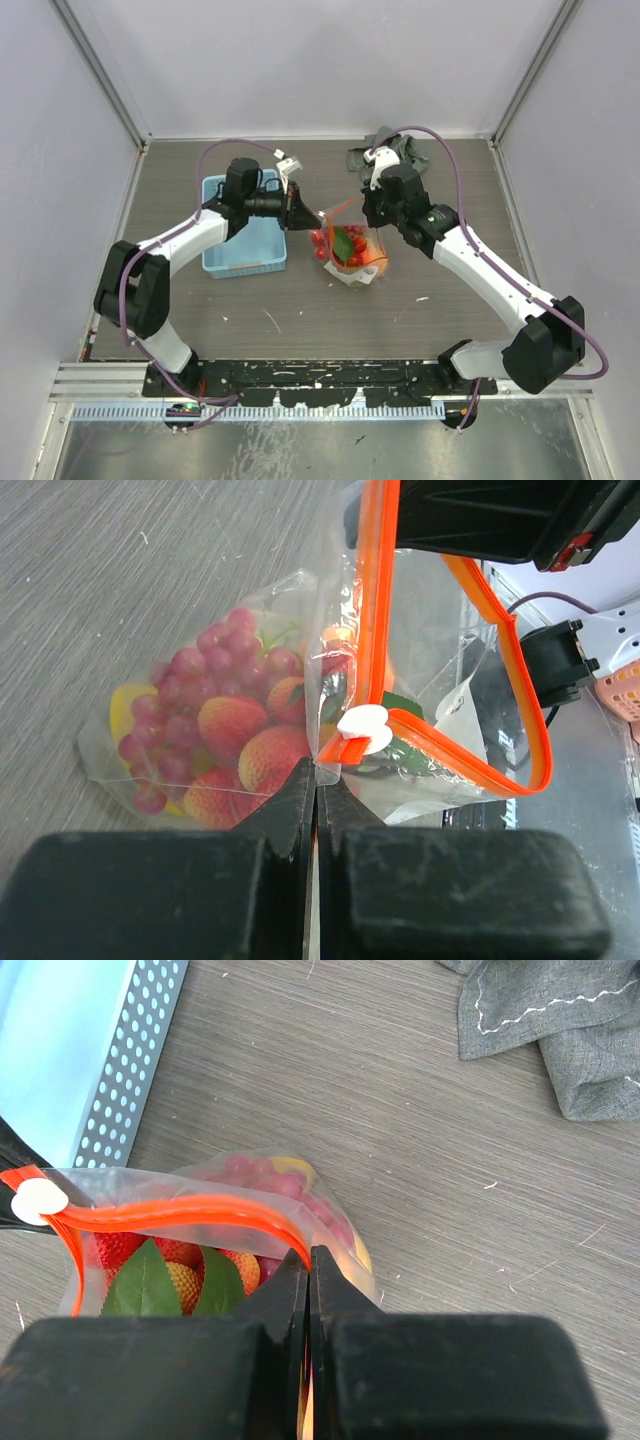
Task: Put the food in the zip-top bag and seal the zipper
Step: Zip the zipper food storage bag at the center of the board.
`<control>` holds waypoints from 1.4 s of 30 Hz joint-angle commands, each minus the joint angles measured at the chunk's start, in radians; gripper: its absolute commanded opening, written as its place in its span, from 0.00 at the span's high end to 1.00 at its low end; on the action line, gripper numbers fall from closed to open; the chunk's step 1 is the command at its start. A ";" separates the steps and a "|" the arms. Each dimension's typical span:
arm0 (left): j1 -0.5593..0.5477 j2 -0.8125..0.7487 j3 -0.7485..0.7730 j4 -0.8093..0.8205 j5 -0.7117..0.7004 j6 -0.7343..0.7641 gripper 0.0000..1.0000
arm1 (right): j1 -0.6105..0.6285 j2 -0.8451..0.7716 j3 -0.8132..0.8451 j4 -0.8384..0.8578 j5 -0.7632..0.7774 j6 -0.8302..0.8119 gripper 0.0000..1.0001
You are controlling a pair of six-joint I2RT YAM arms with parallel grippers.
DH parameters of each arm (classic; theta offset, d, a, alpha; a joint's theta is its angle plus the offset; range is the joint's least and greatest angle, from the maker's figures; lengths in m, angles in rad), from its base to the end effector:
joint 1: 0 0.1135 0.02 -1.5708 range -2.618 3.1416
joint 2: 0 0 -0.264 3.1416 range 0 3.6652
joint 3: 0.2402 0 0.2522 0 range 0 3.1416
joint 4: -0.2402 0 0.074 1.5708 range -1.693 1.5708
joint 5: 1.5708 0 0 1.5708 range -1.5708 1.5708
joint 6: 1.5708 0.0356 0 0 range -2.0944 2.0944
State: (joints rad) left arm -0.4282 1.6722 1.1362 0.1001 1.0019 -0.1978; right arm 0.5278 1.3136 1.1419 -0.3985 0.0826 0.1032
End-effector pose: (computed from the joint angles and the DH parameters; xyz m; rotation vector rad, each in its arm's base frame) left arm 0.3264 -0.1819 0.2633 0.8957 1.8497 -1.3917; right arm 0.2577 0.1468 0.3270 -0.4058 2.1133 0.2804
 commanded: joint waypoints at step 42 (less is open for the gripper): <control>-0.066 -0.480 -0.184 -0.153 -0.407 -0.221 1.00 | 0.267 -0.007 0.066 0.167 -0.359 -0.651 0.39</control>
State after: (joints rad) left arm -0.4873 1.2407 0.9463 -0.1097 0.5800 -0.4068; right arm 0.7979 1.2636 1.1992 -0.2932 -0.2913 -0.4450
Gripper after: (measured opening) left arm 0.004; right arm 0.623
